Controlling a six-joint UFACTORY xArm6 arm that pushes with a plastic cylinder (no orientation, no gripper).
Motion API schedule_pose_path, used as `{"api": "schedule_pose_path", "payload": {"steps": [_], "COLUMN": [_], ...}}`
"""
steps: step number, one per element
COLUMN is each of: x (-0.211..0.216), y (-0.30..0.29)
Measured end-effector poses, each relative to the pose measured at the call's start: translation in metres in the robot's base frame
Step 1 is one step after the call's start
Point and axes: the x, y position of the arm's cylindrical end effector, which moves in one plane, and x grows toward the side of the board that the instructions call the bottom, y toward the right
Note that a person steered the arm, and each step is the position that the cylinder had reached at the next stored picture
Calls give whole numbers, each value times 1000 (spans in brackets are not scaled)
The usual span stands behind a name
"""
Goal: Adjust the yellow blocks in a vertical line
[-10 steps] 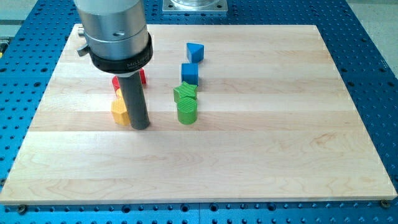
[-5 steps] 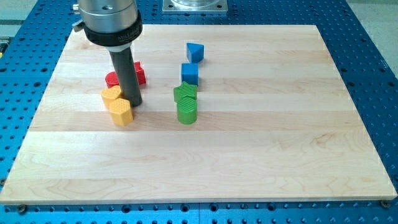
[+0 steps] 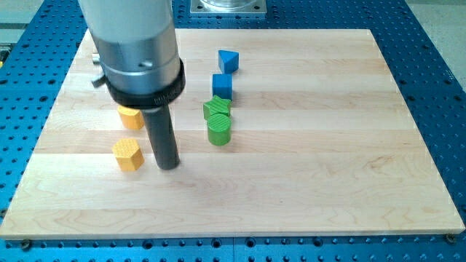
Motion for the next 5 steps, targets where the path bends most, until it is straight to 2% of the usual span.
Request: {"api": "schedule_pose_path", "payload": {"steps": [1,3,4,5], "x": [58,1,25,-38], "y": [-22,-48,-120,-166]}}
